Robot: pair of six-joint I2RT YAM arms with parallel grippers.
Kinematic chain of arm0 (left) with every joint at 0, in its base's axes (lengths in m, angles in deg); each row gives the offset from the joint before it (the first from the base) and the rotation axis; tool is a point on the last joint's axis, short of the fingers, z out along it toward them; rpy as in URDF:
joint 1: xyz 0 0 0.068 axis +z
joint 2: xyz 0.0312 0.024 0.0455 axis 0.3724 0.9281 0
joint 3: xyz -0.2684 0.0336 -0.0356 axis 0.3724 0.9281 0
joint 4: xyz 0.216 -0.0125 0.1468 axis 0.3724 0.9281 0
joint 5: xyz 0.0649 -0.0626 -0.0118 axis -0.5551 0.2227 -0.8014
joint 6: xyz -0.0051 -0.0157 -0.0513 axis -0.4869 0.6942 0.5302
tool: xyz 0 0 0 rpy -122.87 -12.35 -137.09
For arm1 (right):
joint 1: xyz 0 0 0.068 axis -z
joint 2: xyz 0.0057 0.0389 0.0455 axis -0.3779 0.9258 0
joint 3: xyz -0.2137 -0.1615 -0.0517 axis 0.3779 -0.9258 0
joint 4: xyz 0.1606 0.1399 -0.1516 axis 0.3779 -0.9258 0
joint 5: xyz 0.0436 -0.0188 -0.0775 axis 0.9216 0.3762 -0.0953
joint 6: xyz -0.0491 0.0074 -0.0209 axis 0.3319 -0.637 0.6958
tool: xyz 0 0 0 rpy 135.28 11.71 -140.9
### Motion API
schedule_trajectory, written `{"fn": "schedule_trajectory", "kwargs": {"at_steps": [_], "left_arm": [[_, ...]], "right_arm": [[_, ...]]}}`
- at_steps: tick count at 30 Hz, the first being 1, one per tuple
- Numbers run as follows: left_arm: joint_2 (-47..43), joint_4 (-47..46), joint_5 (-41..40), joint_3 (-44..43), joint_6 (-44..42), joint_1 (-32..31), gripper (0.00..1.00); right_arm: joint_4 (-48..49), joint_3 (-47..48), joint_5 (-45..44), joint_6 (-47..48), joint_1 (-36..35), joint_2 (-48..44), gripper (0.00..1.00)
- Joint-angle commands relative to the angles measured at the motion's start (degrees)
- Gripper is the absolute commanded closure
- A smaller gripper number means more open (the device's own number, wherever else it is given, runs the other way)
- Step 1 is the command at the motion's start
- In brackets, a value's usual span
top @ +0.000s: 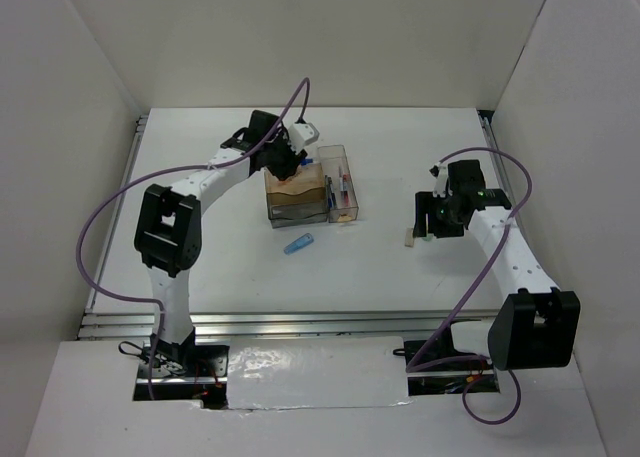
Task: Sort the stationery into containers
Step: Place the stationery into the container
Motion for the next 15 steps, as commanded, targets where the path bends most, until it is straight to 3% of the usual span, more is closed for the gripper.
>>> {"fn": "schedule_trajectory", "kwargs": {"at_steps": [1,9,15], "left_arm": [[-0.9,-0.4,0.0,-2.2,1.7,-0.5,0.48],[-11.7,2.1,0.8,3.9,2.9,-0.5,0.47],[-26.1,3.4,5.3,17.7,7.0,-2.4,0.48]], "right_arm": [[0.7,2.6,0.0,-0.4,0.3,0.1,0.32],[0.7,2.2,0.1,-0.4,0.3,-1.6,0.32],[1.2,1.1,0.5,-0.4,1.9,-3.2,0.32]]}}
